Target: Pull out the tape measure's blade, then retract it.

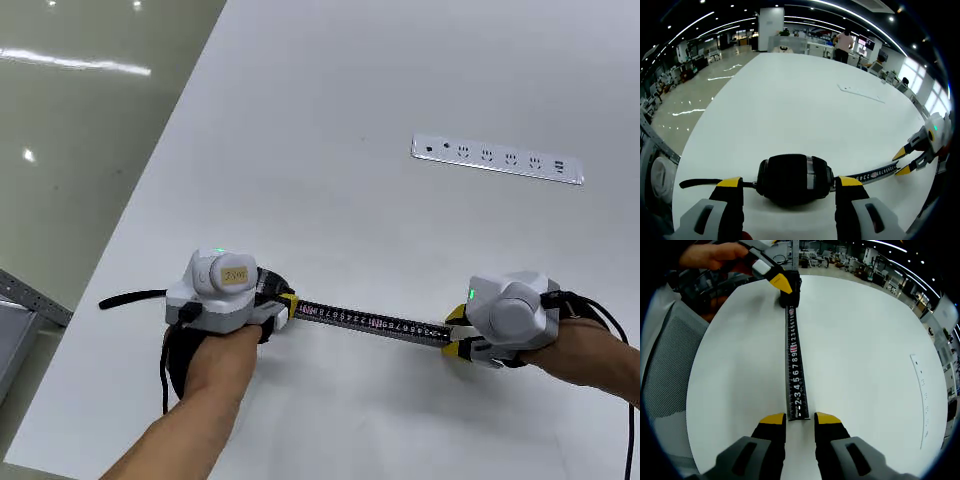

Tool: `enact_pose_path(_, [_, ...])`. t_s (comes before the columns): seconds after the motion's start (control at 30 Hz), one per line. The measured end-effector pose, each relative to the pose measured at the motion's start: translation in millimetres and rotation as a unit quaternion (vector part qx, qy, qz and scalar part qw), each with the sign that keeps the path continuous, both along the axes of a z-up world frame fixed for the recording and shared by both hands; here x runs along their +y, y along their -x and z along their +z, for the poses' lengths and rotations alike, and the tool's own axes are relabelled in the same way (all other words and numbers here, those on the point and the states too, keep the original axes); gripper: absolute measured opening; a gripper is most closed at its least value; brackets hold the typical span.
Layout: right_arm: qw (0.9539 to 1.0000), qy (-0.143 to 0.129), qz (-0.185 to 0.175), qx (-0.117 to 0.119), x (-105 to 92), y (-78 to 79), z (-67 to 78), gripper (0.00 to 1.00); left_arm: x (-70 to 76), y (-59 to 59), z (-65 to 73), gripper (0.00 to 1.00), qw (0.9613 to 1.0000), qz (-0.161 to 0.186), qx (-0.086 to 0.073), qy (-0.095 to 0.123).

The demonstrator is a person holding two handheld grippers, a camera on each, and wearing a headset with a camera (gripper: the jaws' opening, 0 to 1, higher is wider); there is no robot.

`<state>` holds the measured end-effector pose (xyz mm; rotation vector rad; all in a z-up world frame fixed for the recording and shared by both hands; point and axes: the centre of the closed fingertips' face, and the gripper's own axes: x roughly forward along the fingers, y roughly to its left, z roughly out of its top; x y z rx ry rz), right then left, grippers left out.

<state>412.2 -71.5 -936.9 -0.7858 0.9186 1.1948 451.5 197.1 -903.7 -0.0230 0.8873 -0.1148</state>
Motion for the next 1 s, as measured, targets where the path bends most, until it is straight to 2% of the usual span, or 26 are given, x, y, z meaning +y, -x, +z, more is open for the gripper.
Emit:
enact_pose_path(0.23, [0.9999, -0.001, 0.011, 0.001, 0.0, -0.2, -1.8, 0.16, -2.2, -3.1, 0.6, 0.69, 1.0000, -0.001, -0.004, 0.002])
enact_pose_path(0.63, [0.9999, -0.001, 0.016, 0.003, 0.4, -1.2, -2.5, 0.15, -6.2, -4.6, 1.3, 0.64, 0.9999, -0.011, -0.010, 0.003])
enact_pose_path(0.73, [0.9999, -0.002, 0.014, 0.004, 0.1, -1.3, -2.7, 0.15, -9.5, -4.6, 1.6, 0.60, 0.9997, -0.018, -0.013, 0.006])
enact_pose_path(1.0, [0.9998, 0.000, 0.019, 0.001, -0.2, -1.3, -3.0, 0.14, -9.8, -4.2, 1.1, 0.60, 0.9997, -0.021, -0.013, 0.004])
